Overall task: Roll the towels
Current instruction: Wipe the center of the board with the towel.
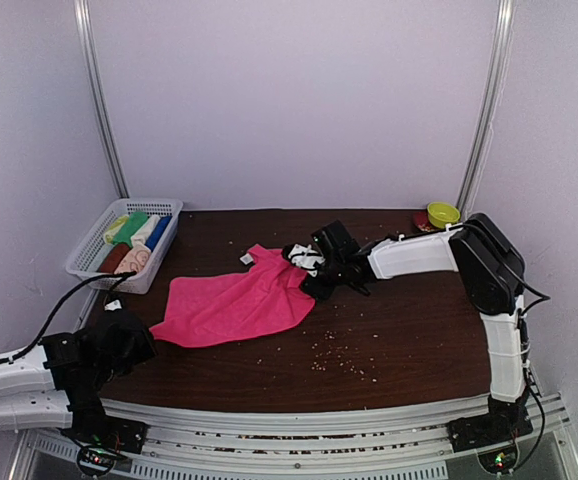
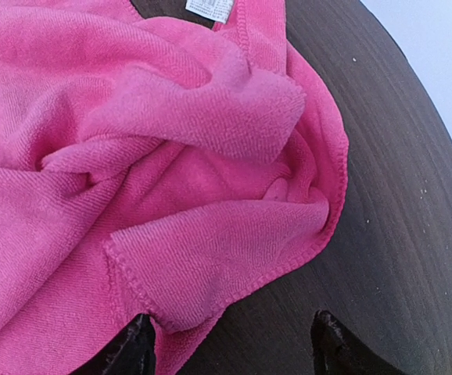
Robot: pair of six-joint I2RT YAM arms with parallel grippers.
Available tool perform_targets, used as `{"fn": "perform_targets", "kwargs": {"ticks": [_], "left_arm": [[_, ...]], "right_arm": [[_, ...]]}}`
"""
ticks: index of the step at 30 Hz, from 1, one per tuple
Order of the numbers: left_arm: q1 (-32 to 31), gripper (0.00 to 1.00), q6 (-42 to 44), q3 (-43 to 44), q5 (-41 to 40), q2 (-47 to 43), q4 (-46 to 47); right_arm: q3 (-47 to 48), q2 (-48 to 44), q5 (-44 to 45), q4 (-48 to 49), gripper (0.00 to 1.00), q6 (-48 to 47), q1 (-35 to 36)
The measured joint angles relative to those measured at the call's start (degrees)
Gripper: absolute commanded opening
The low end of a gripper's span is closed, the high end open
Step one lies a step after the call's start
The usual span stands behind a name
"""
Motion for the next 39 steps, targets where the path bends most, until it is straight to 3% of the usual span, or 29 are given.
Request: {"fn": "perform_targets", "kwargs": {"ticks": [14, 17, 23, 24, 31, 39], "left_arm": [[0.0, 0.00, -0.1, -1.2, 0.2, 0.2, 1.3], [0.0, 0.00, -0.2, -1.2, 0.2, 0.3, 1.4], [0.0, 0.00, -0.2, -1.5, 0.3, 0.3, 2.3], [0.0, 0.00, -0.2, -1.5, 0.4, 0.3, 2.4], [0.0, 0.00, -0.2, -1.5, 0.3, 0.1, 2.4], [0.0, 0.00, 1.7, 4.4, -1.7, -0.2, -0.5]], "right_arm": [[0.0, 1.9, 3.3, 1.5, 0.67, -1.0, 1.9], [0.0, 2.3, 4.4, 2.2, 0.52, -1.1, 2.1], [0.0, 3.5, 6.4, 3.3, 0.03, -1.8, 2.6], [0.0, 3.5, 6.7, 3.3, 0.00, -2.4, 2.6], [-1.5, 1.9, 8.2, 3.0, 0.00, -4.9, 2.3], [-3.1, -9.1, 8.3, -1.6, 0.00, -9.0, -1.5]]}}
